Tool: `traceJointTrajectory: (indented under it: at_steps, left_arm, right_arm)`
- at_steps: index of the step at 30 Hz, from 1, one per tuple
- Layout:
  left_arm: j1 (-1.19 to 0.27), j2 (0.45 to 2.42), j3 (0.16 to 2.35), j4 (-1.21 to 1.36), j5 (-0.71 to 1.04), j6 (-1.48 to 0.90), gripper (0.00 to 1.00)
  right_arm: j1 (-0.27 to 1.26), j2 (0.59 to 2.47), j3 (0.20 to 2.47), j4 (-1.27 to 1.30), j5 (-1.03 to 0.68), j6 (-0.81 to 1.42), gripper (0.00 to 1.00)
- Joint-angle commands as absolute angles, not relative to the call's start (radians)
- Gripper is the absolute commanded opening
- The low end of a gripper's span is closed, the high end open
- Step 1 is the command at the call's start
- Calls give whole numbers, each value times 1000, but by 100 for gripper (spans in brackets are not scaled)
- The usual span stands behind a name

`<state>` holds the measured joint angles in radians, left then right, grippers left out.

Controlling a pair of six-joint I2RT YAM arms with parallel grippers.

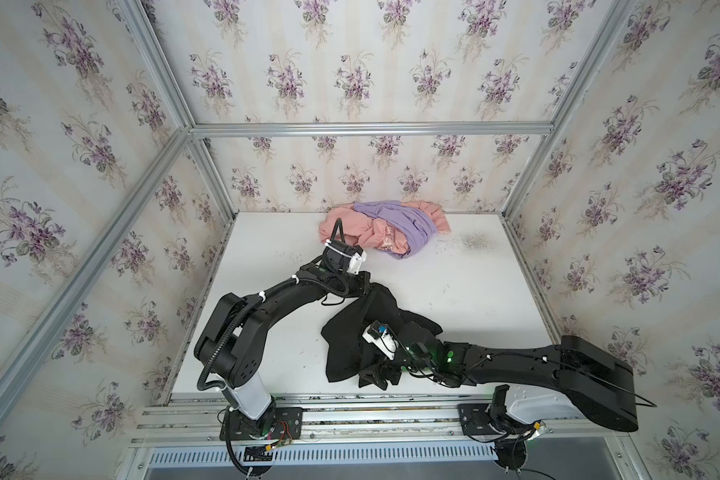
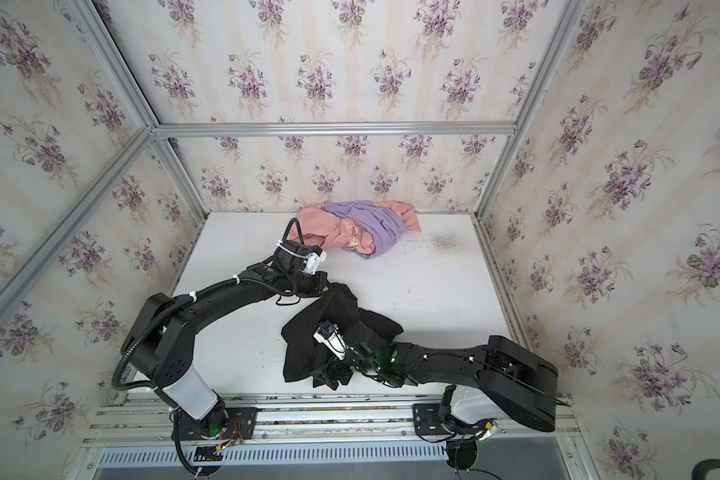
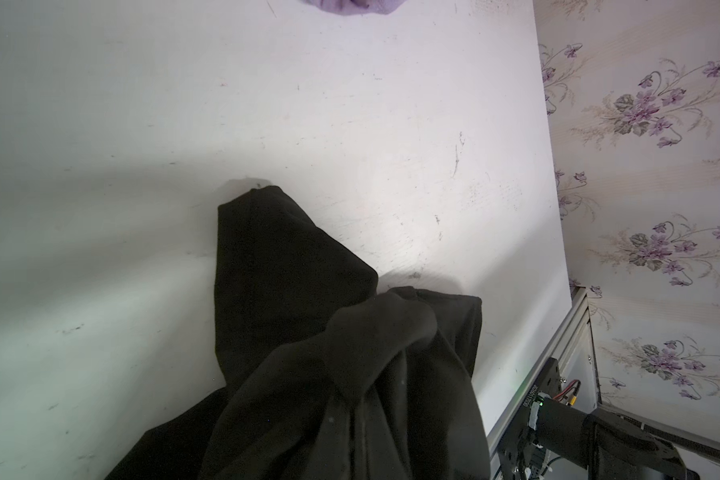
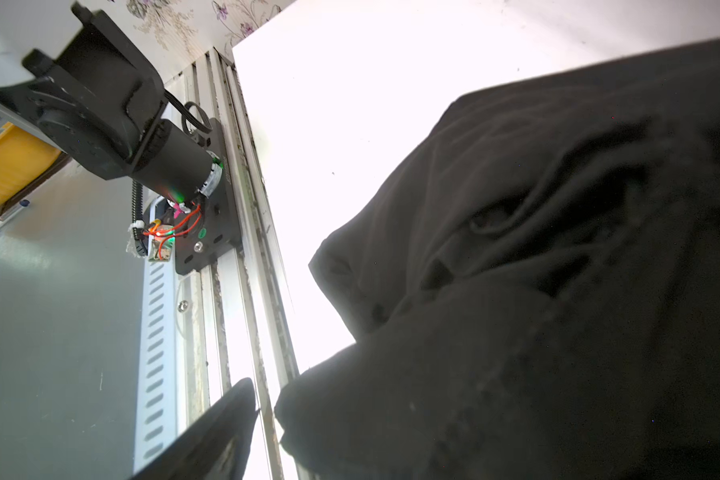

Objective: Pick out a specific cloth from the pile

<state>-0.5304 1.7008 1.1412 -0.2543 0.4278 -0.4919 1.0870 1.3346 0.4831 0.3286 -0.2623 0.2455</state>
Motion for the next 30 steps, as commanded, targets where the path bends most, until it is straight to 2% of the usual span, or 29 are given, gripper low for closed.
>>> traceJointTrajectory:
  at_steps: [1,3,5,6,10,13,21,24,27,30]
  left_arm:
    - [-529,1693,1133,-236,435,-500,0]
    - [-528,1681,1122,-236,429,-500,4]
    - [-528,1665,1115,-236,421,-500,14]
    - [-528,1657,1114,-236,420,-499,22]
    - [-526,1614,1120,-238,417,-498,66]
    - [-517,1572,1120,-244,403,-495,81]
    - [-456,1409,1089,-278,349,-479,96]
    - [-429,1325,1046,-278,301,-458,99]
    - [-403,1238,988,-277,194,-420,100]
    - [-376,1100,908,-267,53,-394,100]
  right_arm:
    - [1089,1334,486,364,-263,223,87]
    - [1088,1326,480,359,-261,221,88]
    - [1089,1311,480,346,-258,219,89]
    - [1088,1300,482,335,-257,219,90]
    - [1088,1223,495,213,-230,189,98]
    - [1088,1124,498,84,-190,128,100]
    - [1086,818,540,-173,-67,52,100]
    - [1068,751,552,-199,66,-13,100]
    - [963,739,546,-148,200,-75,100]
    - [765,773,518,-47,252,-74,100]
